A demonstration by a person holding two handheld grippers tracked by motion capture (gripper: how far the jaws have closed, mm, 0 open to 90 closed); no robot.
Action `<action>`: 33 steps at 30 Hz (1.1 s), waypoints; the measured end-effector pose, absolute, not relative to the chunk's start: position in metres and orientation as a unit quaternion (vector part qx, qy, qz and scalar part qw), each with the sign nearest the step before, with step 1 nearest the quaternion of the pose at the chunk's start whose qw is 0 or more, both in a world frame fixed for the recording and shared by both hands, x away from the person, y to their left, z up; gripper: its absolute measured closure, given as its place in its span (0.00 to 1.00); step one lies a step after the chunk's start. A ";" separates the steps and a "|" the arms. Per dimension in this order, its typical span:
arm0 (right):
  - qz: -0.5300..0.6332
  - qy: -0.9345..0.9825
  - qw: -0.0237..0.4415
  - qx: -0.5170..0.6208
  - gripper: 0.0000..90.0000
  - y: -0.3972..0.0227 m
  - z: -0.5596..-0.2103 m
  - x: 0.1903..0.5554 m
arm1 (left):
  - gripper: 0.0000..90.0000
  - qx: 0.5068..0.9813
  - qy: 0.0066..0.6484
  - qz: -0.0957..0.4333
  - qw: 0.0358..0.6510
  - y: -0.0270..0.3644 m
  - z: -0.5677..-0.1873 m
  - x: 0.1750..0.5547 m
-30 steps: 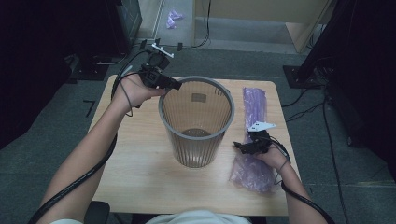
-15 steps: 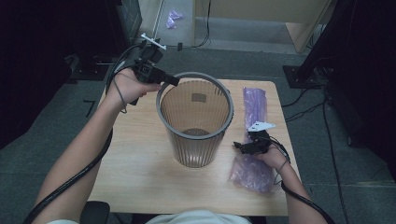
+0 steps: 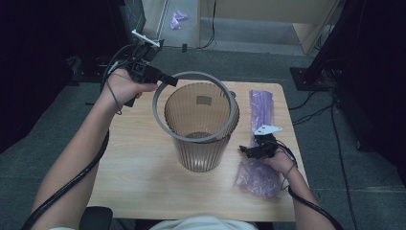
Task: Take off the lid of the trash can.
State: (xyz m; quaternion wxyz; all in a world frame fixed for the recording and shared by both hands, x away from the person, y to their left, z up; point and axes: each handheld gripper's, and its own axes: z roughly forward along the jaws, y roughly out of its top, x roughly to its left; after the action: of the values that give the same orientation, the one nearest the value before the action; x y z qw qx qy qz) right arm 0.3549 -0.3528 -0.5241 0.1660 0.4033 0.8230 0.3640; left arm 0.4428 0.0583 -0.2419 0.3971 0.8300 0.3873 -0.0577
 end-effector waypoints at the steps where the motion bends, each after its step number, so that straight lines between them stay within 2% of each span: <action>1: 0.364 0.823 0.166 0.404 0.13 -0.353 -0.524 0.355 | 0.91 0.830 0.388 -0.061 0.396 0.059 -0.242 0.443; 19: 0.363 0.823 0.165 0.405 0.11 -0.351 -0.524 0.354 | 0.92 0.815 0.403 -0.064 0.412 0.091 -0.233 0.439; 33: 0.362 0.823 0.164 0.406 0.10 -0.350 -0.524 0.354 | 0.91 0.801 0.426 -0.068 0.415 0.120 -0.242 0.436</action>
State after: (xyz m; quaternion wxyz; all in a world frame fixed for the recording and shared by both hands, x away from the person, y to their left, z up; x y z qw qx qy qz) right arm 0.3545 -0.3500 -0.5242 0.1639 0.4059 0.8230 0.3621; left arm 0.4355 0.1205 -0.2423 0.4150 0.8009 0.4264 -0.0677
